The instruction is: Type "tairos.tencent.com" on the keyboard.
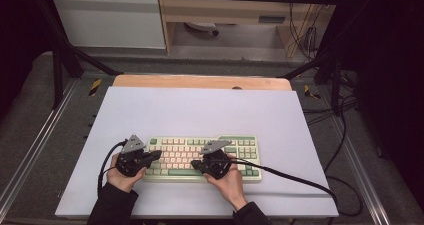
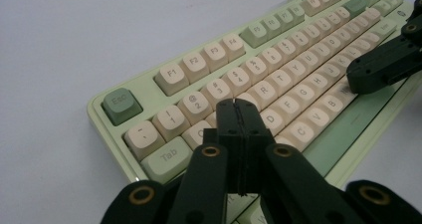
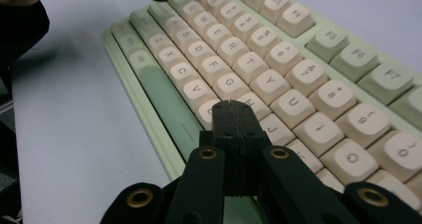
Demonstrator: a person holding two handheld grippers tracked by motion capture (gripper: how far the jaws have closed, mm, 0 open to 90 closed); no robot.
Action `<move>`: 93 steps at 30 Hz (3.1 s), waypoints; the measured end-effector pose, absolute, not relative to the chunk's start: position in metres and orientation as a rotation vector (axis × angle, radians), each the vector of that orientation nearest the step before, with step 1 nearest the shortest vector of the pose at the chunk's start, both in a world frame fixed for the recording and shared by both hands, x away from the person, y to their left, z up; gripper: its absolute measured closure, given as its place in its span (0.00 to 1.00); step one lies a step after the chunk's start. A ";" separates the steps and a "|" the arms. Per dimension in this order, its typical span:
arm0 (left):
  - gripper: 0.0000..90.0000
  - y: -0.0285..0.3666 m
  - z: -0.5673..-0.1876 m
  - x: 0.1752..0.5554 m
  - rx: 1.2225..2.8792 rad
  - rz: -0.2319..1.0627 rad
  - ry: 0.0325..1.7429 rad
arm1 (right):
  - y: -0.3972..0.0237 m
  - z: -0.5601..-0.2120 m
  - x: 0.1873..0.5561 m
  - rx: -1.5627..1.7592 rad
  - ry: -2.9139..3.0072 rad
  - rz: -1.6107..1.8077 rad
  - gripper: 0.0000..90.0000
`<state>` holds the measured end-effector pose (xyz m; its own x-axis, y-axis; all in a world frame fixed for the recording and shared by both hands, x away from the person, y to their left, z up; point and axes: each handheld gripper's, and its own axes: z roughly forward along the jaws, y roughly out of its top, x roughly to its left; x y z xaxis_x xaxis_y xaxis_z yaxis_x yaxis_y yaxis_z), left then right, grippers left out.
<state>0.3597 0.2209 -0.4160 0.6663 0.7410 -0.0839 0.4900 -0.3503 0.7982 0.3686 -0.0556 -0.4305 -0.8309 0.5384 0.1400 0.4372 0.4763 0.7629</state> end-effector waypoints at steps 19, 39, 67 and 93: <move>1.00 0.210 -0.417 0.356 2.044 0.356 0.919 | -0.093 -0.409 0.365 0.910 2.517 1.299 1.00; 1.00 0.190 -0.419 0.353 2.075 0.326 0.866 | -0.111 -0.417 0.361 0.945 2.506 1.302 1.00; 1.00 0.176 -0.430 0.353 2.123 0.294 0.838 | -0.113 -0.416 0.361 0.949 2.508 1.310 1.00; 1.00 0.183 -0.422 0.354 2.095 0.322 0.848 | -0.114 -0.415 0.360 0.945 2.502 1.315 1.00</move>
<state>0.3536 0.1833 -0.4223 0.7389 0.6704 -0.0673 0.4569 -0.4252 0.7813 0.3605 -0.1138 -0.4149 -0.7875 0.5994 0.1433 0.4579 0.4134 0.7871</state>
